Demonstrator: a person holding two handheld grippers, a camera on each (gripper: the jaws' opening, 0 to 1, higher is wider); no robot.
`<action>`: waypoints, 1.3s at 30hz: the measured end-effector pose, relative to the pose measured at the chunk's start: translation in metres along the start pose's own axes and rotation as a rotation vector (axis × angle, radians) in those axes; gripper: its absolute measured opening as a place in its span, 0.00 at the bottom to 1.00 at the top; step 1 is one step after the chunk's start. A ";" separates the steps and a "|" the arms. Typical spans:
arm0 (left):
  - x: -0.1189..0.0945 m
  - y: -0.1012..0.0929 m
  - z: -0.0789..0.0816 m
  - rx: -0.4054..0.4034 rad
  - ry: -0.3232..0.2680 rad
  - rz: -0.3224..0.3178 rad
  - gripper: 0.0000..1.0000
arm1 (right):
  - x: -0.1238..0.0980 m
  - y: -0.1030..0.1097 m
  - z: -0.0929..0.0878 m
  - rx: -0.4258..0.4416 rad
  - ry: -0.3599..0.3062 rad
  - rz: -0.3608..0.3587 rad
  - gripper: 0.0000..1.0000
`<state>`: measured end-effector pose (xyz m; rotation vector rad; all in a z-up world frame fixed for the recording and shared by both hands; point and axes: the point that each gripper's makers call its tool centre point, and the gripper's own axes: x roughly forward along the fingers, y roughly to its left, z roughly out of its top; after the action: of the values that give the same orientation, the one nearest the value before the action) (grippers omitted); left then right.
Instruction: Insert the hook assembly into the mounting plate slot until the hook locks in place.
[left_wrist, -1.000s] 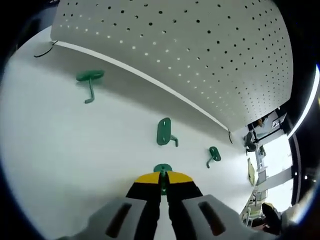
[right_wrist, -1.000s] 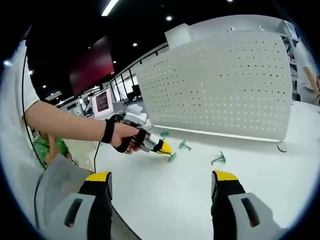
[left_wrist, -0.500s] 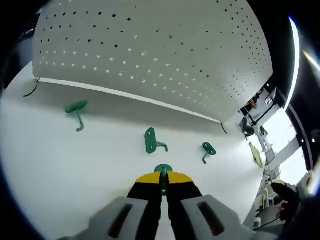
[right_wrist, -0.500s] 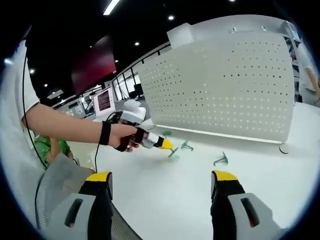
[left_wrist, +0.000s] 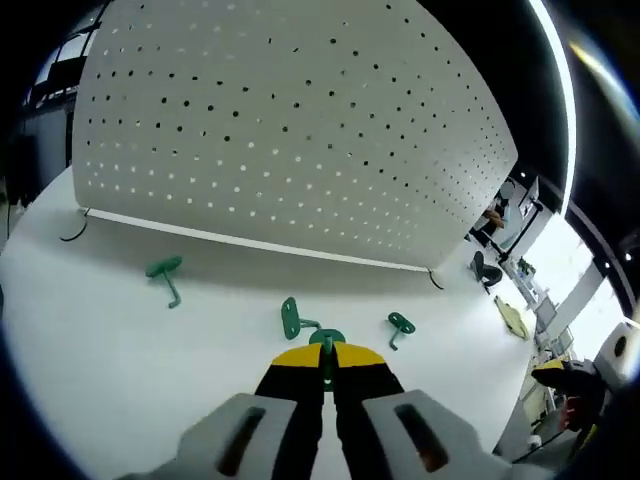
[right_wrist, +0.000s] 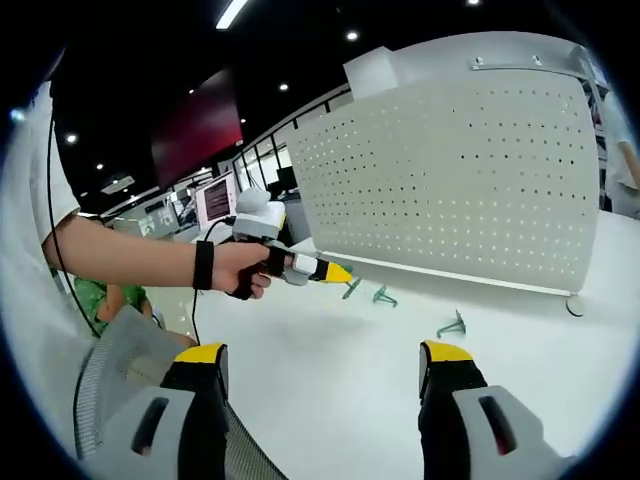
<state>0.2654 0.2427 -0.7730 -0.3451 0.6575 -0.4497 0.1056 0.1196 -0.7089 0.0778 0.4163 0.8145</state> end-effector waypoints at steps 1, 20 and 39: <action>0.000 0.000 0.003 -0.003 -0.013 0.001 0.01 | 0.000 0.000 -0.001 0.001 0.002 0.000 0.79; -0.043 -0.014 0.071 0.107 -0.376 0.040 0.02 | -0.002 0.005 0.022 -0.081 -0.062 -0.020 0.83; -0.071 -0.032 0.125 0.243 -0.562 0.060 0.02 | -0.008 0.022 0.026 -0.098 -0.052 -0.024 0.86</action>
<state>0.2876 0.2716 -0.6307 -0.2047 0.0635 -0.3482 0.0957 0.1308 -0.6779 0.0025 0.3273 0.8067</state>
